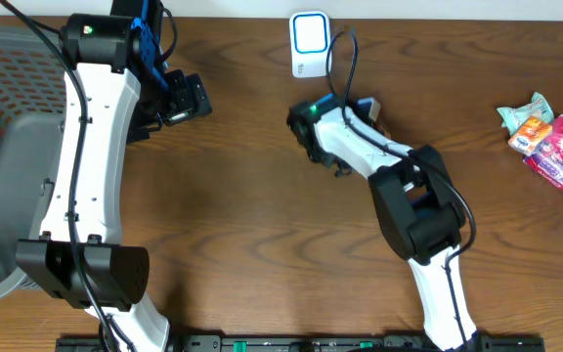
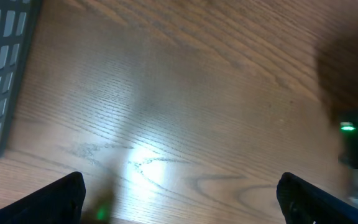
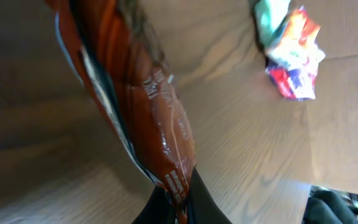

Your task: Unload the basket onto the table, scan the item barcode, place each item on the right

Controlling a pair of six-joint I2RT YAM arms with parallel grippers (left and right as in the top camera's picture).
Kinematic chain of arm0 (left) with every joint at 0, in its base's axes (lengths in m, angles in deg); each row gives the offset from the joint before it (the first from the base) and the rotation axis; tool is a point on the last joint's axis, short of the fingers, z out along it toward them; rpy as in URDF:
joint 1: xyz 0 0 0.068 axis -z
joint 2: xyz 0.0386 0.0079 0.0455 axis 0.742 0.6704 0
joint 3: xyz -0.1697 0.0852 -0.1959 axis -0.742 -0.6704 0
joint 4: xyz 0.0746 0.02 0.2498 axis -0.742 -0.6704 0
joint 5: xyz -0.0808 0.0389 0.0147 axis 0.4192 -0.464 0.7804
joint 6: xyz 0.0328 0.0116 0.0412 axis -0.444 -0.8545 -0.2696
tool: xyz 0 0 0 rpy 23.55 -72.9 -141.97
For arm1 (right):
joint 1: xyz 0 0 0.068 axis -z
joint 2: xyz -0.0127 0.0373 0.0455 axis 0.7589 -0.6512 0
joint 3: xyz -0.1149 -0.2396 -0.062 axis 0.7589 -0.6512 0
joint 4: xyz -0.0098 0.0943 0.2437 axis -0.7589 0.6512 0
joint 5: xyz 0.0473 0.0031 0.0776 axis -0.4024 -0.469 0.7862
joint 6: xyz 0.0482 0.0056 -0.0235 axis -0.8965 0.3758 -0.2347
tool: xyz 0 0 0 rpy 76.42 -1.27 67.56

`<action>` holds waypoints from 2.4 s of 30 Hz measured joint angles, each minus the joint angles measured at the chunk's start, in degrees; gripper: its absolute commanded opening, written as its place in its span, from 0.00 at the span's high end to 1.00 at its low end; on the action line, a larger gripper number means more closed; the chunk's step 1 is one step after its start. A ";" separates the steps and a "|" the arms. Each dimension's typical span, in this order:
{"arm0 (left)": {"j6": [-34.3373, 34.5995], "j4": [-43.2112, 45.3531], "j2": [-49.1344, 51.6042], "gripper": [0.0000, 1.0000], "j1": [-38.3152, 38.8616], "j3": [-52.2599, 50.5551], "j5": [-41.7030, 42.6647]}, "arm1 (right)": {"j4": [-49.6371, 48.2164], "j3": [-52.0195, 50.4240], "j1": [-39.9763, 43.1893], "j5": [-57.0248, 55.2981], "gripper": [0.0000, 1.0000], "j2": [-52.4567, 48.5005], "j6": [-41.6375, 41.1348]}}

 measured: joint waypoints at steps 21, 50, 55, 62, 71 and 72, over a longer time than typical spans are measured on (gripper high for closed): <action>0.00 0.00 0.00 0.02 0.00 0.00 0.02 | 12.96 22.36 0.55 16.79 0.57 -0.85 6.29; 0.00 -0.02 0.00 0.02 0.00 0.00 0.02 | 6.84 10.71 30.73 59.19 0.99 -0.85 43.50; 0.00 0.00 0.00 0.02 0.00 0.00 0.02 | 6.99 10.08 30.12 61.33 0.99 -0.85 43.47; -0.02 0.00 0.00 0.02 0.00 0.00 0.00 | 8.02 10.08 26.08 64.92 0.99 -0.85 43.47; 0.00 0.00 0.00 0.02 0.00 0.00 0.02 | 6.91 10.08 18.47 66.29 0.99 -0.85 43.45; -0.02 0.00 0.00 0.02 0.00 0.00 0.02 | 6.43 10.08 17.77 66.36 0.99 -0.85 43.45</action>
